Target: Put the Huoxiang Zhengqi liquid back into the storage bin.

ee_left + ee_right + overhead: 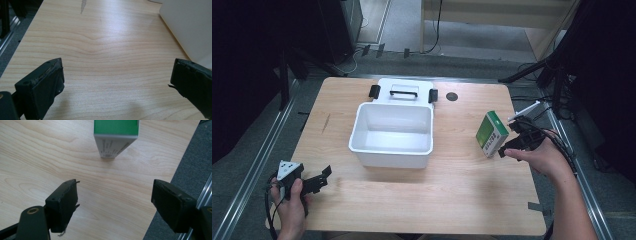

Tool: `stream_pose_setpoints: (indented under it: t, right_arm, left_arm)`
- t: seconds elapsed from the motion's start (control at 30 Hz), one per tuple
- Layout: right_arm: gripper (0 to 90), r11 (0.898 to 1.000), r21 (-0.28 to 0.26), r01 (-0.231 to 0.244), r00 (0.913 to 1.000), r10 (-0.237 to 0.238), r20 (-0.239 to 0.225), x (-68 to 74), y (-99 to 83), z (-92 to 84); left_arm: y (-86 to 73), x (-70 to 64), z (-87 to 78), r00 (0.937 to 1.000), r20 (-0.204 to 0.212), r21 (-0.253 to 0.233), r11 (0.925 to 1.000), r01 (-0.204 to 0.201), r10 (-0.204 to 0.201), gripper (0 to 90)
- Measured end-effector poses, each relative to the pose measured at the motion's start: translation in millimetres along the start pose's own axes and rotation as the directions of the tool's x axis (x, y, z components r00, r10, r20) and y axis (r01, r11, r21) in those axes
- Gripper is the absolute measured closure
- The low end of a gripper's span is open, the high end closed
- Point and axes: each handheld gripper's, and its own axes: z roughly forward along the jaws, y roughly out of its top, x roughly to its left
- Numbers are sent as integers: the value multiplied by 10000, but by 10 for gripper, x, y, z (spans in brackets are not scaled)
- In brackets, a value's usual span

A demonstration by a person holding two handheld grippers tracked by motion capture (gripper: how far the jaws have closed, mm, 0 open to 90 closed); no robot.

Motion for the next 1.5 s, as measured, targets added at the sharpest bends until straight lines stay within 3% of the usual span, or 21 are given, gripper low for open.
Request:
stream_pose_setpoints:
  t: [0.27,0.5,0.57,0.8,0.87,0.97,1.07,1.23,1.5]
  right_arm:
    - [245,9999,119,-6,9999,7,-118,51,163,-80]
    - [258,9998,-175,15,10000,-14,27,84,269,-137]
    - [303,9992,-411,-17,9997,26,239,98,331,-146]
    - [319,9988,-491,-12,9997,24,245,109,472,-107]
    - [315,9983,-570,114,9984,-82,566,115,538,-86]
    - [315,9974,-690,198,9983,-159,554,115,576,-58]
    - [367,9979,-650,58,9985,-22,555,116,642,-13]
    - [379,9981,-553,-276,9975,310,627,102,696,47]
    - [454,9977,-513,-434,9972,464,594,105,768,108]
  left_arm:
    - [1,2,1,10000,8,14,10000,6,-6,0]
    - [2,3,1,10000,20,36,10000,-6,6,0]
    - [2,3,2,10000,19,36,10000,-18,18,0]
    - [2,3,3,10000,21,42,10000,-10,10,0]
    - [2,2,3,10000,25,43,10000,-3,3,0]
    - [2,4,3,10000,33,45,10000,-13,13,0]
    - [2,4,3,10000,38,43,10000,-14,14,0]
    - [2,4,3,10000,35,43,10000,-4,4,0]
    - [2,3,3,10000,31,47,10000,-13,13,0]
